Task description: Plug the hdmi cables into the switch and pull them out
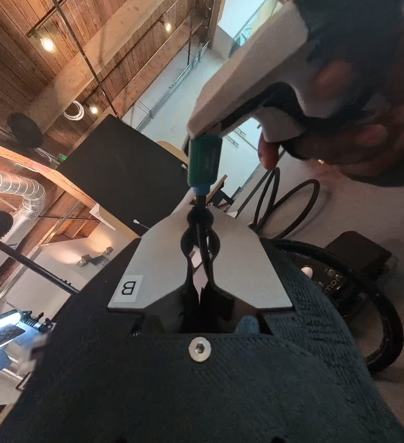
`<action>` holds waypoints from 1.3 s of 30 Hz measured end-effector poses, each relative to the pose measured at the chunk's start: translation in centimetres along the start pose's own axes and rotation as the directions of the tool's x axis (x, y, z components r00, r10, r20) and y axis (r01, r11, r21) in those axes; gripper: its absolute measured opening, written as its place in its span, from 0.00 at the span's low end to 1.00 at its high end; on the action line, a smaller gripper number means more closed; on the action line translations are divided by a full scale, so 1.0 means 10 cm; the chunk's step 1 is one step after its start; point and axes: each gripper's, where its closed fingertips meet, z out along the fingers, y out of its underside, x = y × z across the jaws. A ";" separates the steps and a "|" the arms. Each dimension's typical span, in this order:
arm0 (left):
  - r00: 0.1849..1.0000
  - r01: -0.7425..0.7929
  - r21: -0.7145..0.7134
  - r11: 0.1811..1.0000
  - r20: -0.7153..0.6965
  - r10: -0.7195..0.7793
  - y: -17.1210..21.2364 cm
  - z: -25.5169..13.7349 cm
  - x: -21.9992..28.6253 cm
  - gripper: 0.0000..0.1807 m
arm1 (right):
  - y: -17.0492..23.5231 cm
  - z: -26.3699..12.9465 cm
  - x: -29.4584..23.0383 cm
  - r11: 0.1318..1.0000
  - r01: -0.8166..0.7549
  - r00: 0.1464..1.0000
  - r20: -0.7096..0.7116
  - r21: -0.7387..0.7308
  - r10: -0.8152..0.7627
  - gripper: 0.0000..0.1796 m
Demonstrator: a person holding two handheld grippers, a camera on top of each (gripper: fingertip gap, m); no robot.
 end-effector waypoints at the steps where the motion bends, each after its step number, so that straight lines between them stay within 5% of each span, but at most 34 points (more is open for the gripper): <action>1: 1.000 0.012 -0.002 1.000 -0.001 -0.012 0.02 0.00 -0.01 0.03 | 0.04 0.00 0.02 0.988 0.142 0.988 -0.054 -0.053 -0.145 0.16; 3: 0.999 0.041 -0.006 0.999 -0.004 -0.041 0.05 0.01 -0.03 0.03 | 0.14 0.00 0.07 0.897 0.396 0.897 -0.124 -0.199 -0.424 0.20; 5: 0.999 0.043 -0.013 0.999 -0.001 -0.043 0.07 0.01 -0.04 0.03 | 0.19 0.02 0.10 0.826 0.494 0.825 -0.152 -0.273 -0.544 0.20; 14: 1.000 -0.007 -0.015 1.000 -0.010 0.007 0.06 0.01 0.02 0.03 | 0.19 0.02 0.12 0.782 0.545 0.776 -0.169 -0.304 -0.607 0.06; 23: 1.000 -0.004 -0.023 1.000 -0.004 0.004 0.07 0.01 0.01 0.03 | 0.21 0.02 0.16 0.632 0.632 0.672 -0.090 -0.449 -0.735 0.08; 28: 1.000 0.004 -0.016 1.000 0.011 -0.004 0.06 0.01 0.00 0.03 | 0.22 0.05 0.14 0.600 0.597 0.699 -0.021 -0.534 -0.714 0.06; 34: 0.977 0.165 0.132 0.977 0.115 -0.180 -0.10 -0.10 -0.29 0.15 | -0.09 0.20 0.29 0.544 0.596 0.683 0.017 -0.591 -0.730 0.06; 39: 0.840 0.422 0.353 0.835 0.194 -0.506 -0.13 -0.35 -0.81 0.16 | -0.72 0.32 0.47 0.458 0.669 0.560 -0.007 -0.585 -0.828 0.06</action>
